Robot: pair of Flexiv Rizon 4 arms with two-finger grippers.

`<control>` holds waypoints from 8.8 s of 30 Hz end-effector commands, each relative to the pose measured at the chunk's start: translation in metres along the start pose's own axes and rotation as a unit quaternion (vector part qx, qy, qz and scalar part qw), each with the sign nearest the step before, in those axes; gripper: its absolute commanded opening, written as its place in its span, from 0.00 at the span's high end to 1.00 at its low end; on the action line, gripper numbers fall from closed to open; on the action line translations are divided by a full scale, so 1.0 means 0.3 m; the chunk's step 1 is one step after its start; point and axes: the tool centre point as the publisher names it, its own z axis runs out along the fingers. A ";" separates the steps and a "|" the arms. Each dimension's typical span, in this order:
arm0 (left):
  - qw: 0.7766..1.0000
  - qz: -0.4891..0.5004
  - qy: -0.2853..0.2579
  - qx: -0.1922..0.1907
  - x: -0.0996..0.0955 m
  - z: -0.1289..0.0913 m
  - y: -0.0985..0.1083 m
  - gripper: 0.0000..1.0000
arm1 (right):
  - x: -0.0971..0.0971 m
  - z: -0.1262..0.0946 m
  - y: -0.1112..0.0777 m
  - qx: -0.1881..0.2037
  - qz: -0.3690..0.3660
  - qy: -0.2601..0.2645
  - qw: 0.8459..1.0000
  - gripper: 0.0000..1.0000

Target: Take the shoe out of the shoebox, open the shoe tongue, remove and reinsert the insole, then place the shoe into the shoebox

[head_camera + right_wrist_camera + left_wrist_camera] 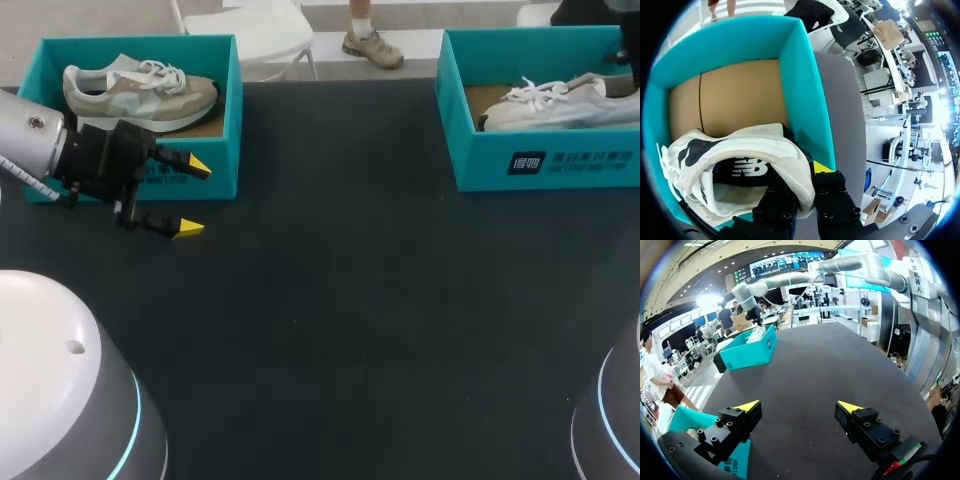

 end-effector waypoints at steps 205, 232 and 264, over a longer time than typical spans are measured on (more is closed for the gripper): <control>0.608 0.618 0.324 -0.379 -1.227 -0.668 0.664 0.06 | 0.199 -0.387 -0.372 -0.061 -0.044 0.140 0.987 0.00; 0.639 0.594 0.364 -0.327 -1.286 -0.644 0.889 0.35 | 0.199 -0.387 -0.372 -0.061 -0.044 0.140 0.987 0.00; 0.656 0.559 0.411 -0.297 -1.252 -0.544 1.082 0.59 | 0.199 -0.387 -0.372 -0.061 -0.044 0.140 0.987 0.00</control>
